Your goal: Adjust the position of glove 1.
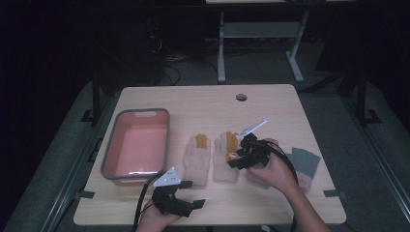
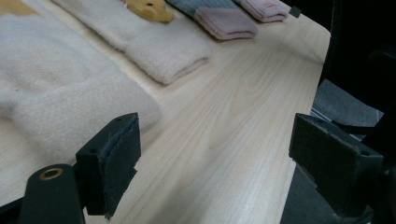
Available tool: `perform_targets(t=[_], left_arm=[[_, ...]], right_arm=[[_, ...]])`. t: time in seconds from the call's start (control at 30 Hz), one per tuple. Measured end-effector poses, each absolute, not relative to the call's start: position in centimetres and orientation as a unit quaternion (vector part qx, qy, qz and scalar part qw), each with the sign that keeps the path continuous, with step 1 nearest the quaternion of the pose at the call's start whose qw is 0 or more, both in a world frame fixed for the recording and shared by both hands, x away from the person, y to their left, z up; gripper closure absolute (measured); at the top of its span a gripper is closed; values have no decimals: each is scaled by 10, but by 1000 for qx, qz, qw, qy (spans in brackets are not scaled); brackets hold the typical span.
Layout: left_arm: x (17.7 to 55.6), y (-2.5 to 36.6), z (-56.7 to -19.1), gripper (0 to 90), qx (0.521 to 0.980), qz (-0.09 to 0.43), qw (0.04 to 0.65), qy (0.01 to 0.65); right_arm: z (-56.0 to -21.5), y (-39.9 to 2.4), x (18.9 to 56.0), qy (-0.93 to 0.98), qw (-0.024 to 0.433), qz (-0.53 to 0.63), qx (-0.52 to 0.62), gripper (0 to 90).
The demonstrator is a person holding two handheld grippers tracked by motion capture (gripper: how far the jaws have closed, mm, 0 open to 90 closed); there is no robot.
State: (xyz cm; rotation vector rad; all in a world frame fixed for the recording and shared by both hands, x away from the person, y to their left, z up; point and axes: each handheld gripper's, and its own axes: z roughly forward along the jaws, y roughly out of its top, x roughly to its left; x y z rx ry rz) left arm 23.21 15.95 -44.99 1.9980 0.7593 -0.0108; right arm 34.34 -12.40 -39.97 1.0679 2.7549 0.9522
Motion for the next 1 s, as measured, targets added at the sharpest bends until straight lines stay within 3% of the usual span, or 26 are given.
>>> perform_targets(t=[0.43,1.0], left_arm=[[233,161,-450,166,822,-3,477,311],[233,161,-450,166,820,-1,479,313]], right_arm=[[-424,-108,371,898,21,259,355,469],[-437,-105,376,899,39,231,369,638]])
